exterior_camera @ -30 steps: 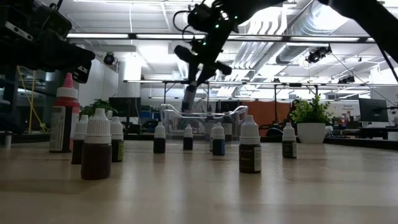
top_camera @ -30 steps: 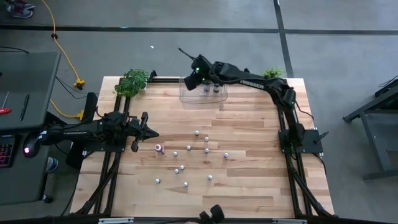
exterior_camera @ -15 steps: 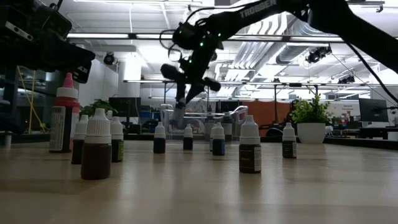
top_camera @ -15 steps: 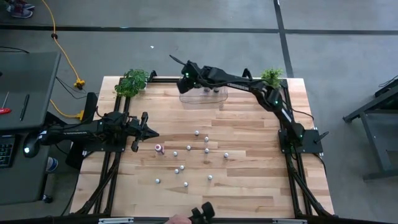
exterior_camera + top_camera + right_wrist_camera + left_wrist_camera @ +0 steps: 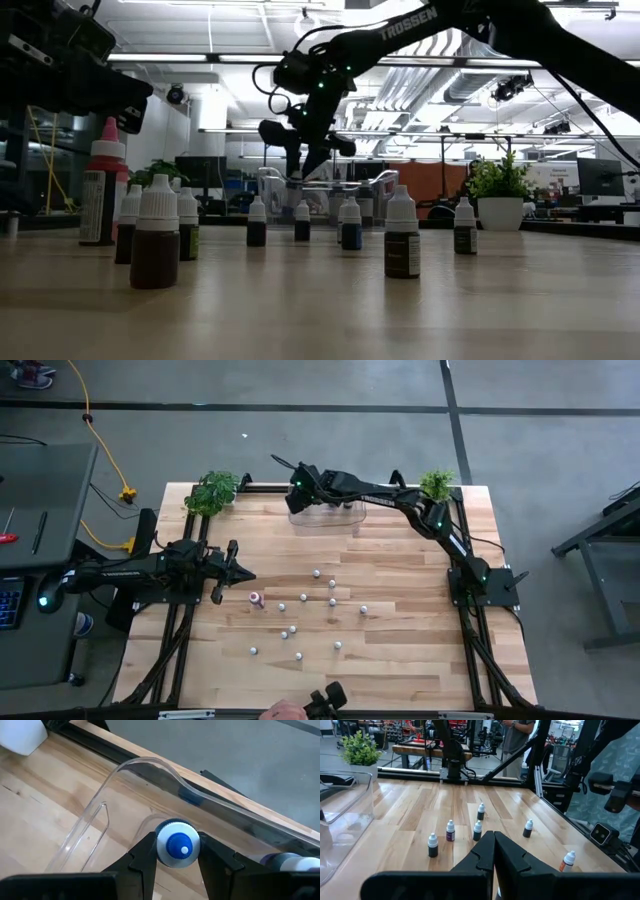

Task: Pick & Place food coloring
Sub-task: Put the large blue food coloring bottle into the transparent bin

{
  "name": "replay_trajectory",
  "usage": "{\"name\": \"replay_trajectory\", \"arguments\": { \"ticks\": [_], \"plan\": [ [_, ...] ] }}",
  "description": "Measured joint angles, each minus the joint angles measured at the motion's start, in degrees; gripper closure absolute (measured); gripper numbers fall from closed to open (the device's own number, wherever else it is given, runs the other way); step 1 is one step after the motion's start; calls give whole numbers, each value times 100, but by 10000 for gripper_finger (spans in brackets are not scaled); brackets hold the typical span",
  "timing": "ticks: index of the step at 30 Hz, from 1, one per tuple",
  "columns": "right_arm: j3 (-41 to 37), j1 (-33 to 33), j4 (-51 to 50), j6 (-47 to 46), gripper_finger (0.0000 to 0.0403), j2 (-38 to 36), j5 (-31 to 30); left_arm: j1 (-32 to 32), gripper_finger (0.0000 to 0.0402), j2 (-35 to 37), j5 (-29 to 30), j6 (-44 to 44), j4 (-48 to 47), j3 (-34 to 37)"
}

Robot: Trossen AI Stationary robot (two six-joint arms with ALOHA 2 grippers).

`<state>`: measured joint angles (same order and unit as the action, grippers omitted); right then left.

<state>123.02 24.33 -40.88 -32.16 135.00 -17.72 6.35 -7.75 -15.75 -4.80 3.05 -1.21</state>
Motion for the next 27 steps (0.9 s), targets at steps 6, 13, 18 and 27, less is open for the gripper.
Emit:
{"name": "replay_trajectory", "arguments": {
  "ticks": [6, 13, 18, 27],
  "plan": [
    [0, 42, -10, 116, 286, 15, 27, 0, 399, -1, 0, 0, 1, 0],
    [0, 53, -7, 249, 286, 17, 90, 1, 399, -2, 0, 0, 2, -2],
    [0, 77, -5, 289, 286, 17, 260, 2, 399, -1, -2, -1, 1, -1],
    [0, 90, -7, 417, 281, 22, 331, 0, 399, 0, -4, 0, 1, -2]
  ]
}}
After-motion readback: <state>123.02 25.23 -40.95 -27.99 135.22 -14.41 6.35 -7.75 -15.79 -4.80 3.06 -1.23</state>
